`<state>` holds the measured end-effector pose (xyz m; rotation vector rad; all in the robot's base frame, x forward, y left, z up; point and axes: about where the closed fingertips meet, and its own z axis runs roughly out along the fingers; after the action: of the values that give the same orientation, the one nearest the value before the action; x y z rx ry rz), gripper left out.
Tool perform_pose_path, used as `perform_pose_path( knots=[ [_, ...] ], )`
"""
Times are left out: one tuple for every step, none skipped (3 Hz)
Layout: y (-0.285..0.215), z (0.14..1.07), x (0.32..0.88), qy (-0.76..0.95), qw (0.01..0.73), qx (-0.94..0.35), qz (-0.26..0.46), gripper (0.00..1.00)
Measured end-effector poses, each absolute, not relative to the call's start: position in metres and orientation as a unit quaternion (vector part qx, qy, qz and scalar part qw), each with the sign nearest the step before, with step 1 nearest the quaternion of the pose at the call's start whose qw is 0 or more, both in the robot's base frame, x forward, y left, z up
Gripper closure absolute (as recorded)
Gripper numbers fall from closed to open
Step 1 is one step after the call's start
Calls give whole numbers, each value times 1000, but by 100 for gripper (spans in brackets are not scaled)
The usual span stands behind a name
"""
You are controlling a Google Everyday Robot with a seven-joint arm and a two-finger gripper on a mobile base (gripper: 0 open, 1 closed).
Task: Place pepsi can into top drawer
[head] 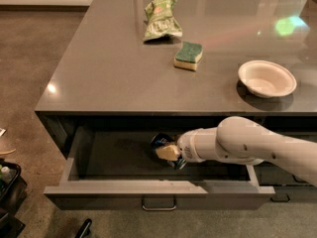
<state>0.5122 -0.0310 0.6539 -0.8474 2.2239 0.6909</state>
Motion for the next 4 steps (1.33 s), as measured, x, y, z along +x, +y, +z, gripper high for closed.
perform_pose_path(
  knots=[
    [-31, 654, 512, 848, 326, -323, 264, 58],
    [-31, 654, 512, 848, 326, -323, 264, 35],
    [-31, 654, 512, 848, 326, -323, 264, 11],
    [-31, 654, 512, 848, 326, -323, 264, 0]
  ],
)
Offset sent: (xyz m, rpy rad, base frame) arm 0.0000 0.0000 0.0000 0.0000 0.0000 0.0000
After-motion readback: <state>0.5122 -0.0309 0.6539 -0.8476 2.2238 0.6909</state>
